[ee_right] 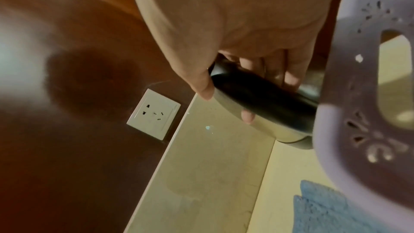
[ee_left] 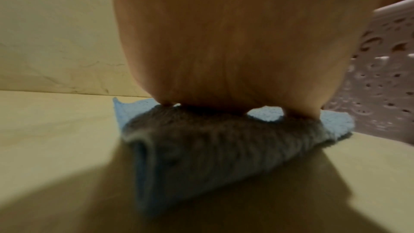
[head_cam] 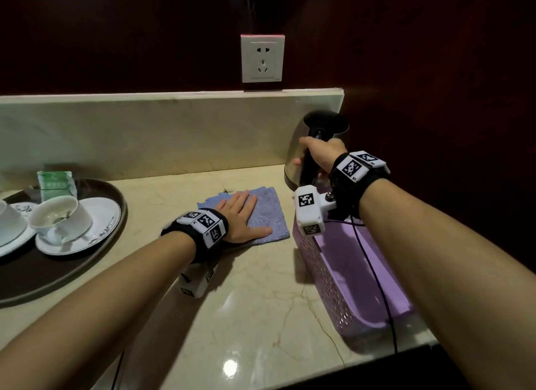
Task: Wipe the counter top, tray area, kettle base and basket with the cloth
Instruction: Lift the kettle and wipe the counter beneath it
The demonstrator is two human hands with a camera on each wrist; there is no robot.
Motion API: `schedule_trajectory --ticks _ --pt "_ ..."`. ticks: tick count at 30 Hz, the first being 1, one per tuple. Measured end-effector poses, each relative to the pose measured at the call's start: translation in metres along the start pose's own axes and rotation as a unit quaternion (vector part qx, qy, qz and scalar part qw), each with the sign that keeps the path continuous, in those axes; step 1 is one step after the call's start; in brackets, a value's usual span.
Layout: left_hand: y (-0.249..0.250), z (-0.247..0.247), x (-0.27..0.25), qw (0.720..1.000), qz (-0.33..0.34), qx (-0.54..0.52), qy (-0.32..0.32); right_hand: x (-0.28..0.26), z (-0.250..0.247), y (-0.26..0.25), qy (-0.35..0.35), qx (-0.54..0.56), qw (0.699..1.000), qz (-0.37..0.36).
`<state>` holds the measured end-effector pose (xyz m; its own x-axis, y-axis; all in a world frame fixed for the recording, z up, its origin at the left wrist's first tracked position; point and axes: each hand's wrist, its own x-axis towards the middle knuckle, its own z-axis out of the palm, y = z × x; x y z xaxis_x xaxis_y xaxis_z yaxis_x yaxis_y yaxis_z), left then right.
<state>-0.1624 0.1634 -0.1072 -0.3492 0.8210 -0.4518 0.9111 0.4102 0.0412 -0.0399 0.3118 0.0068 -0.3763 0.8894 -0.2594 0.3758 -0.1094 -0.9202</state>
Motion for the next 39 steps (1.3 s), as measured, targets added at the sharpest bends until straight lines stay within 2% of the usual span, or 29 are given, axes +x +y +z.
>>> schedule_trajectory --ticks 3,8,14,19,23,32,39 --pt "-0.004 -0.008 0.015 1.0 0.002 0.004 -0.005 0.005 0.004 0.0 -0.002 0.041 0.999 0.005" --pt "-0.01 -0.016 0.03 1.0 0.012 0.011 -0.001 0.006 0.013 0.009 0.036 0.049 0.998 -0.036" --pt "-0.017 -0.023 0.009 0.998 0.053 0.029 -0.011 0.009 0.007 0.008 0.073 0.061 0.993 -0.064" --pt "-0.013 -0.016 0.004 0.999 0.045 0.021 -0.014 0.003 -0.004 0.009 0.072 0.043 0.993 -0.085" --pt "-0.013 -0.011 0.019 0.999 0.024 0.027 -0.014 -0.002 -0.008 0.016 0.065 0.029 0.991 -0.109" --pt "-0.01 -0.03 0.052 0.999 0.024 0.026 -0.025 -0.02 -0.027 0.004 0.062 0.022 0.983 -0.172" --pt "-0.002 -0.036 0.079 1.0 0.018 0.009 -0.004 -0.032 -0.035 -0.007 0.055 0.01 0.977 -0.207"
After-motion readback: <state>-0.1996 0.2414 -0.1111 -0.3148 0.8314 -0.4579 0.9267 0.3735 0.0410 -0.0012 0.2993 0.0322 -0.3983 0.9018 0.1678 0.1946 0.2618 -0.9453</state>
